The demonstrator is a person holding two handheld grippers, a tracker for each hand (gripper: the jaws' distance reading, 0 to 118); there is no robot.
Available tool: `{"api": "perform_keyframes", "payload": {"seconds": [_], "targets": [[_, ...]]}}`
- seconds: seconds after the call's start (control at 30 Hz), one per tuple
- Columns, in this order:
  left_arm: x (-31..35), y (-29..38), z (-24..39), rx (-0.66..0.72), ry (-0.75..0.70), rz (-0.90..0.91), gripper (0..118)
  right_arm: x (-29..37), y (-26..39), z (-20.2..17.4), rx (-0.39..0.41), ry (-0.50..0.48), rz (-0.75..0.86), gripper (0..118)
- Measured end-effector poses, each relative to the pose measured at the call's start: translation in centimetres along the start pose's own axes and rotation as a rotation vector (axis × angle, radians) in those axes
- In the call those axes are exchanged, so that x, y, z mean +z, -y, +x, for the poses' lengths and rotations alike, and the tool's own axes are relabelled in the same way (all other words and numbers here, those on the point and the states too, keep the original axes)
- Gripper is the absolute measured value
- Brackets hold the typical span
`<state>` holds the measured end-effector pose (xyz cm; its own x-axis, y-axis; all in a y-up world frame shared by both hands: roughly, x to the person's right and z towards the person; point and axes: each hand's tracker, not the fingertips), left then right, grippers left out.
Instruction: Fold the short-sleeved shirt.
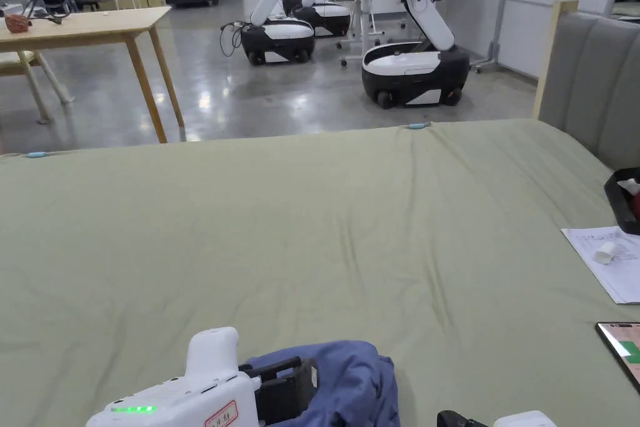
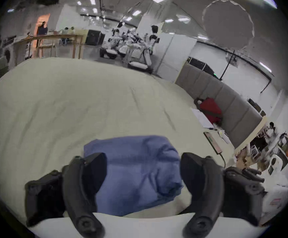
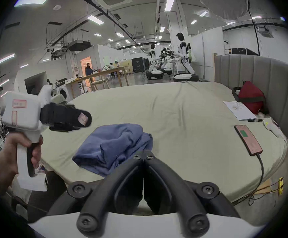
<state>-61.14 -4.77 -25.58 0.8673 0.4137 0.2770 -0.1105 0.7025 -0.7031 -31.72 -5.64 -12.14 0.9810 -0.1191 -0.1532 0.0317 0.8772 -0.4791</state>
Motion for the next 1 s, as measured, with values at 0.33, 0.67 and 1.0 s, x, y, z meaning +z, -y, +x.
{"api": "perform_keyframes", "payload": {"seconds": [0.33,0.67,1.0], "targets": [[-9.6,4.9,5.4,0.023,0.220,-0.219,23,0.8,0.1,1.5,-0.014,0.045,-0.019,1],[0.9,2.8,-2.5,0.133,0.162,-0.061,23,-7.6,-1.7,-0.6,-0.079,-0.146,-0.102,1],[1.6,5.5,-14.4,0.492,0.266,-0.054,112,-13.8,2.0,0.6,-0.200,-0.176,-0.221,1]]}}
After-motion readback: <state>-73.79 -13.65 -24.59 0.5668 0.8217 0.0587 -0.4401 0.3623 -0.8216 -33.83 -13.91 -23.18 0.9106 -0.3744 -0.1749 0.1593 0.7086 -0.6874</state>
